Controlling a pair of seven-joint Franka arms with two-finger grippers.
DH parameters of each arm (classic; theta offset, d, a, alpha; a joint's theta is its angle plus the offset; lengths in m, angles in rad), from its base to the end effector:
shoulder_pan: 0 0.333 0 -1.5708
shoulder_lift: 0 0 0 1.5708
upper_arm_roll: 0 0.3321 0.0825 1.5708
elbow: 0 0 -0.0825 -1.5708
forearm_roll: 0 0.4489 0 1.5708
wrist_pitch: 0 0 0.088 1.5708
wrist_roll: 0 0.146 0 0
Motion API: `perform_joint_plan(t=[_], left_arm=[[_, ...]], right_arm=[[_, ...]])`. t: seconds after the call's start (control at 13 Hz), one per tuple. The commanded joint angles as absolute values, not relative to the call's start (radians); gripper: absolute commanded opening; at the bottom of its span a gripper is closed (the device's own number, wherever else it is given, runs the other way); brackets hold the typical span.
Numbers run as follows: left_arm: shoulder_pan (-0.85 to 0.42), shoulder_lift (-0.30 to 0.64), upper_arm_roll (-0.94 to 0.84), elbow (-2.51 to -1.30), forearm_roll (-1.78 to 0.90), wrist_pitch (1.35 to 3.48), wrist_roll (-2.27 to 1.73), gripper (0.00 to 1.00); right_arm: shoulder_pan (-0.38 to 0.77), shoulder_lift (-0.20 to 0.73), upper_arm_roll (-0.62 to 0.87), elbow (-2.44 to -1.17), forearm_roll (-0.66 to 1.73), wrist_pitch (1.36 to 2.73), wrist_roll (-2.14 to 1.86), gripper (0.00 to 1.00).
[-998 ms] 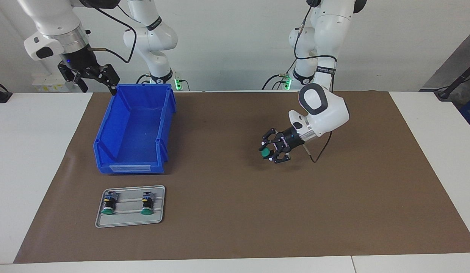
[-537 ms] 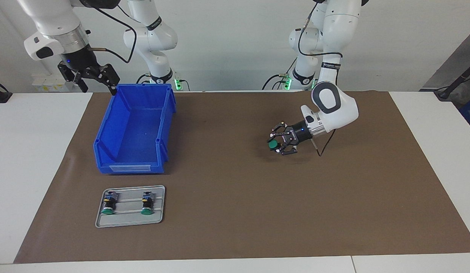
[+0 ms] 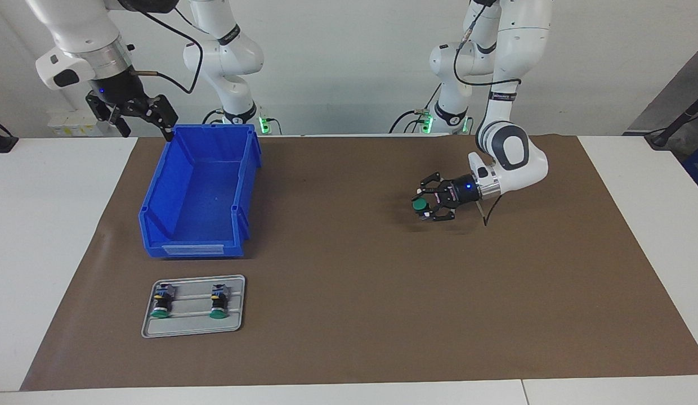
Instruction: Place and press button with both arms
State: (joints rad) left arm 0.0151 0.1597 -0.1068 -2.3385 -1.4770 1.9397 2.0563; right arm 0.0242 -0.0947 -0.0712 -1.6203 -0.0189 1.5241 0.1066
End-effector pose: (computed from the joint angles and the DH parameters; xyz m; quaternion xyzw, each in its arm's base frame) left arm 0.5309 -0.1543 0.2267 0.6925 -0.4277 0.3370 0.4732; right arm 0.5824 -0.0320 0.6278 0.9970 -0.0770 -0.0007 0.0061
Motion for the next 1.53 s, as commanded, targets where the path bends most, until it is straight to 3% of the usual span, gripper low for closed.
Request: perform_joint_plan(t=[0.0, 0.31, 0.54, 0.84, 1.46], left_arm=[[0.066, 0.130, -0.112, -2.407, -1.520, 1.867, 2.152, 0.14], [0.048, 0.140, -0.115, -2.442, -1.558, 1.870, 2.206, 0.15], [-0.047, 0.144, -0.114, -2.457, -1.725, 1.873, 2.227, 0.14], [-0.153, 0.161, -0.112, -2.450, -1.900, 1.928, 2.227, 0.15], [-0.215, 0.208, -0.109, -2.427, -1.934, 2.011, 2.230, 0.18]], right_arm=[[0.014, -0.115, -0.067, -1.638, 0.003, 1.516, 0.078, 1.00], [0.058, -0.114, -0.080, -1.641, 0.003, 1.528, 0.077, 1.00], [0.127, -0.106, -0.135, -1.644, 0.005, 1.554, 0.074, 1.00], [0.126, -0.109, -0.146, -1.646, 0.002, 1.549, 0.074, 1.00], [0.129, -0.112, -0.146, -1.651, -0.002, 1.545, 0.072, 1.00]])
